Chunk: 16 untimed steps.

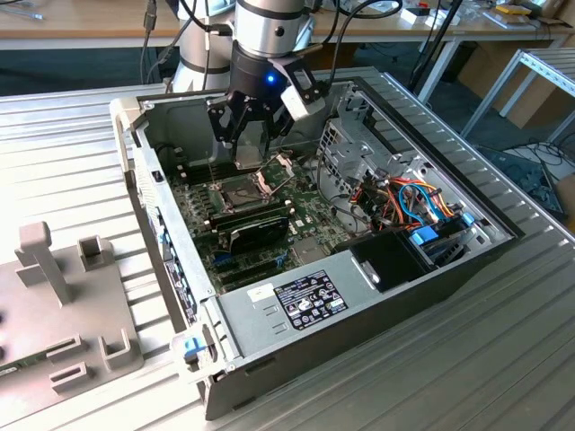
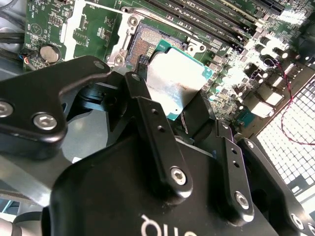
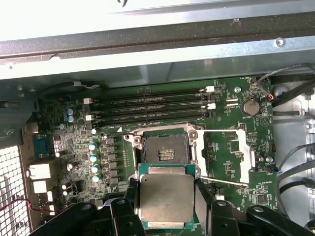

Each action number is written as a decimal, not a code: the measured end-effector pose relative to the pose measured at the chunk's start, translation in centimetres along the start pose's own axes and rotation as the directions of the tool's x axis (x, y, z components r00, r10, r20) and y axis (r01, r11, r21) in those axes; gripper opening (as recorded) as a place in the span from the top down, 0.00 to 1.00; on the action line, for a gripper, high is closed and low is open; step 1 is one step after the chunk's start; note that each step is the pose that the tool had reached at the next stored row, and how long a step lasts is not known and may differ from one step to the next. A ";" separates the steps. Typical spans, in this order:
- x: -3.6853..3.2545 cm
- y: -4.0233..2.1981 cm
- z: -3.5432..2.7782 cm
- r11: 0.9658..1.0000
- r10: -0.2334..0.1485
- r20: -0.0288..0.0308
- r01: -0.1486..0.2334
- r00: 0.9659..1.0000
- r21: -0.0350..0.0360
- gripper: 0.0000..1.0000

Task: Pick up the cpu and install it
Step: 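Place the cpu into insertion slot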

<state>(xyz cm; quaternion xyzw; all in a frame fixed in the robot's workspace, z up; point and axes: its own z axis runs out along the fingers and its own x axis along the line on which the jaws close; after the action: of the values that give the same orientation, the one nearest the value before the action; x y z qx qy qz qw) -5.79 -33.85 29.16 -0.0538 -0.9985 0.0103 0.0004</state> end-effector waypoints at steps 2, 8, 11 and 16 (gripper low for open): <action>0.00 0.00 0.00 1.000 0.001 0.000 -0.001 1.000 0.000 0.45; 0.00 0.00 0.02 0.996 0.094 -0.002 -0.094 0.996 0.000 0.45; 0.00 0.00 0.04 0.989 0.147 -0.003 -0.147 0.989 0.000 0.45; 0.00 0.00 0.06 0.967 0.256 -0.005 -0.256 0.967 0.001 0.45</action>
<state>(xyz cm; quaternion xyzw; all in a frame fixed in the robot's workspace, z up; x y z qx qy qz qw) -5.79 -33.85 29.10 -0.1824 -0.9832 0.0102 0.0018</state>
